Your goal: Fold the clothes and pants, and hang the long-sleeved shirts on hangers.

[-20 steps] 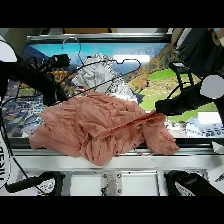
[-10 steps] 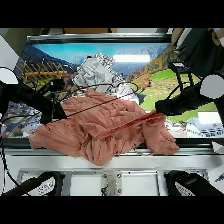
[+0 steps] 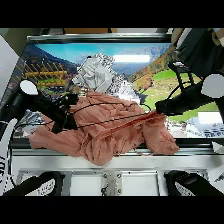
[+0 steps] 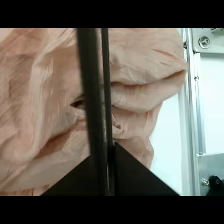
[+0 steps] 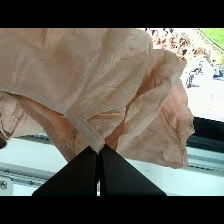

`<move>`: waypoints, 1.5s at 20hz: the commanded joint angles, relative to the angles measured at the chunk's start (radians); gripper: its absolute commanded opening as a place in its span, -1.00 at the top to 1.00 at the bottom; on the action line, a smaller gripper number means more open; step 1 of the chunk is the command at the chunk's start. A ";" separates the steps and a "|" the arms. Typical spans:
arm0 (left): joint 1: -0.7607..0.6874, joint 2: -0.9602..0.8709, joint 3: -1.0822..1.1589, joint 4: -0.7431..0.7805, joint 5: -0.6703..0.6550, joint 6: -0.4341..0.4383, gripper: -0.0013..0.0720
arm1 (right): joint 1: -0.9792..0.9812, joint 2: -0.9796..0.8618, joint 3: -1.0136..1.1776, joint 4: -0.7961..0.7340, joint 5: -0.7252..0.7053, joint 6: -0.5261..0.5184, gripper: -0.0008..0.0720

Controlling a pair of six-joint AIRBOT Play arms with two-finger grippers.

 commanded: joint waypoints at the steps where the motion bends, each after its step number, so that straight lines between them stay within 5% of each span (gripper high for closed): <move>1: -0.053 -0.001 -0.034 0.000 0.098 0.006 0.94 | 0.000 0.000 0.002 0.001 0.000 -0.002 0.96; 25: -0.214 -0.254 0.148 -0.008 0.161 -0.083 0.94 | 0.003 -0.005 0.082 0.019 -0.016 -0.025 0.96; 30: -0.214 -0.254 0.148 -0.009 0.166 -0.083 0.94 | 0.092 -0.009 0.082 0.044 -0.130 -0.024 0.96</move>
